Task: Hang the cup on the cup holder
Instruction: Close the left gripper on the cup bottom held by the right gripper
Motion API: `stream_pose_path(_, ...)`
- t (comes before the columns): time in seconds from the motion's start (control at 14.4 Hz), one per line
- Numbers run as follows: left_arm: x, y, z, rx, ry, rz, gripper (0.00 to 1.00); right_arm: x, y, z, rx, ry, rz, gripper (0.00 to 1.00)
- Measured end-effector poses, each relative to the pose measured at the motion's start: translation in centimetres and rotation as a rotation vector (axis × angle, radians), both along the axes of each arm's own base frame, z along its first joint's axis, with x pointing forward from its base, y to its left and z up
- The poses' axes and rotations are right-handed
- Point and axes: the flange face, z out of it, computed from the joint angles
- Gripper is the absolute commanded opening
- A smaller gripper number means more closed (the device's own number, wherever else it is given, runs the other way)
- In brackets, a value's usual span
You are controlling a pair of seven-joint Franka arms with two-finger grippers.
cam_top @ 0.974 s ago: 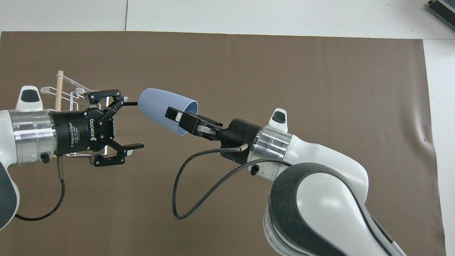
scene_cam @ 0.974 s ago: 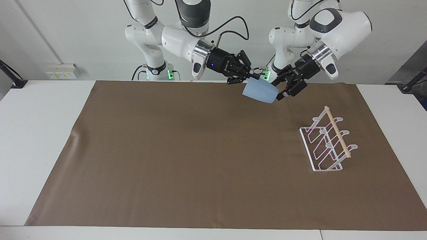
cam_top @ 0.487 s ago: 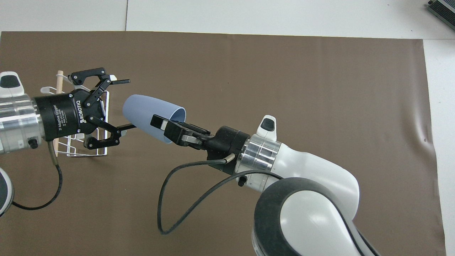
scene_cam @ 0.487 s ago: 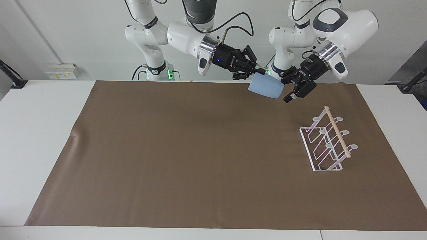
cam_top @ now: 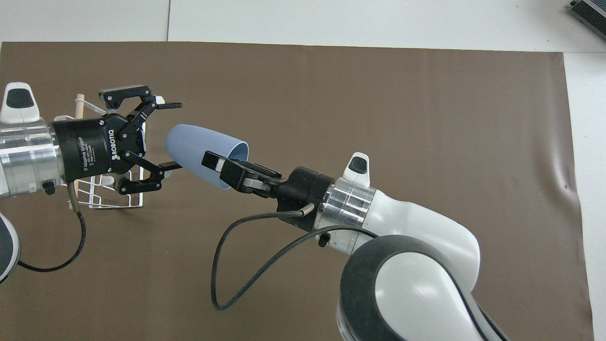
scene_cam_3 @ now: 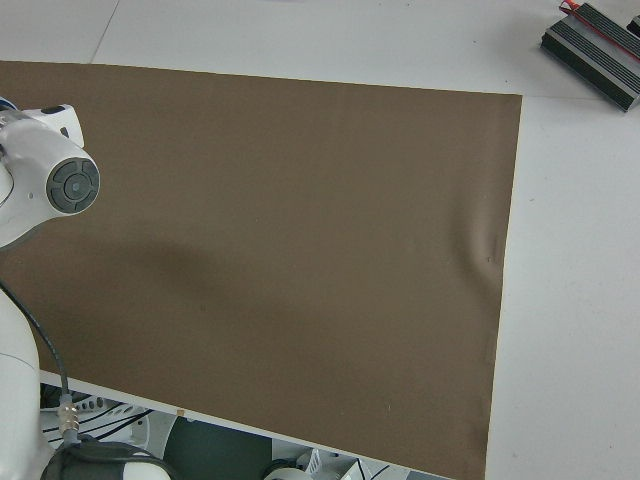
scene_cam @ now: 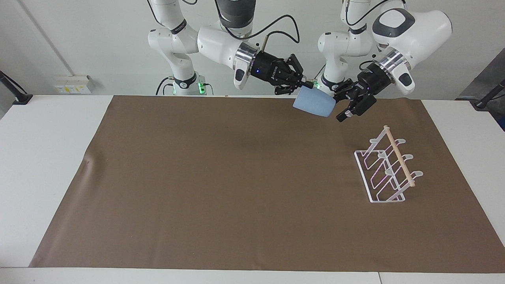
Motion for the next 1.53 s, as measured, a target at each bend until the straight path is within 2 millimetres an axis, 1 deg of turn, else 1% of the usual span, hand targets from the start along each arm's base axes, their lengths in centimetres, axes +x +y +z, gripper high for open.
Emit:
stream_pose_path(0.07,0.1,0.0,0.1,0.002,-0.004,-0.005,1.00,0.0,0.0,0.0,0.000,0.000,-0.001,0.00)
stream_pose_path(0.14,0.2,-0.1,0.1,0.003,-0.006,-0.009,0.92,0.1,-0.1,0.0,0.000,-0.001,-0.002,0.00)
stream_pose_path(0.35,0.2,-0.3,0.1,0.015,-0.003,-0.031,0.48,0.3,-0.4,0.0,-0.005,-0.001,-0.020,0.00)
stream_pose_path(0.42,0.2,-0.3,0.0,0.020,-0.002,-0.037,0.25,0.4,-0.6,0.0,-0.007,-0.001,-0.027,0.00)
stream_pose_path(0.49,0.2,-0.3,0.0,0.025,-0.011,-0.045,0.14,0.4,-0.6,0.0,-0.007,-0.001,-0.027,0.00)
stream_pose_path(0.63,0.3,-0.3,0.0,0.031,-0.028,-0.061,0.15,0.4,-0.6,0.0,-0.007,-0.001,-0.027,0.00)
stream_pose_path(0.7,0.3,-0.2,0.0,0.033,-0.034,-0.066,0.18,0.4,-0.6,0.0,-0.007,-0.001,-0.027,0.00)
stream_pose_path(0.77,0.4,-0.2,-0.1,0.036,-0.040,-0.071,0.37,0.4,-0.6,0.0,-0.007,-0.001,-0.027,0.00)
stream_pose_path(0.84,0.4,-0.2,-0.1,0.036,-0.042,-0.073,0.50,0.4,-0.6,0.0,-0.007,-0.001,-0.027,0.00)
stream_pose_path(0.9,0.4,-0.2,-0.1,0.037,-0.044,-0.075,0.75,0.4,-0.6,0.0,-0.007,-0.001,-0.027,0.00)
stream_pose_path(0.97,0.4,-0.2,0.0,0.038,-0.046,-0.076,0.93,0.4,-0.6,0.0,-0.007,-0.001,-0.027,0.00)
stream_pose_path(1.04,0.4,-0.3,0.1,0.037,-0.048,-0.078,1.00,0.4,-0.6,0.0,-0.007,-0.001,-0.026,0.00)
stream_pose_path(1.25,0.3,-0.9,0.7,0.034,-0.060,-0.088,1.00,0.1,-0.2,-0.1,-0.007,0.000,-0.019,0.00)
stream_pose_path(1.39,0.2,-1.4,0.8,0.034,-0.062,-0.097,1.00,0.2,-0.3,-0.1,-0.007,0.000,-0.020,0.00)
stream_pose_path(1.46,0.1,-1.5,0.8,0.034,-0.062,-0.099,0.98,0.2,-0.3,-0.1,-0.007,0.000,-0.020,0.00)
stream_pose_path(1.53,0.1,-1.5,0.7,0.034,-0.061,-0.100,0.92,0.2,-0.3,-0.1,-0.007,0.000,-0.020,0.00)
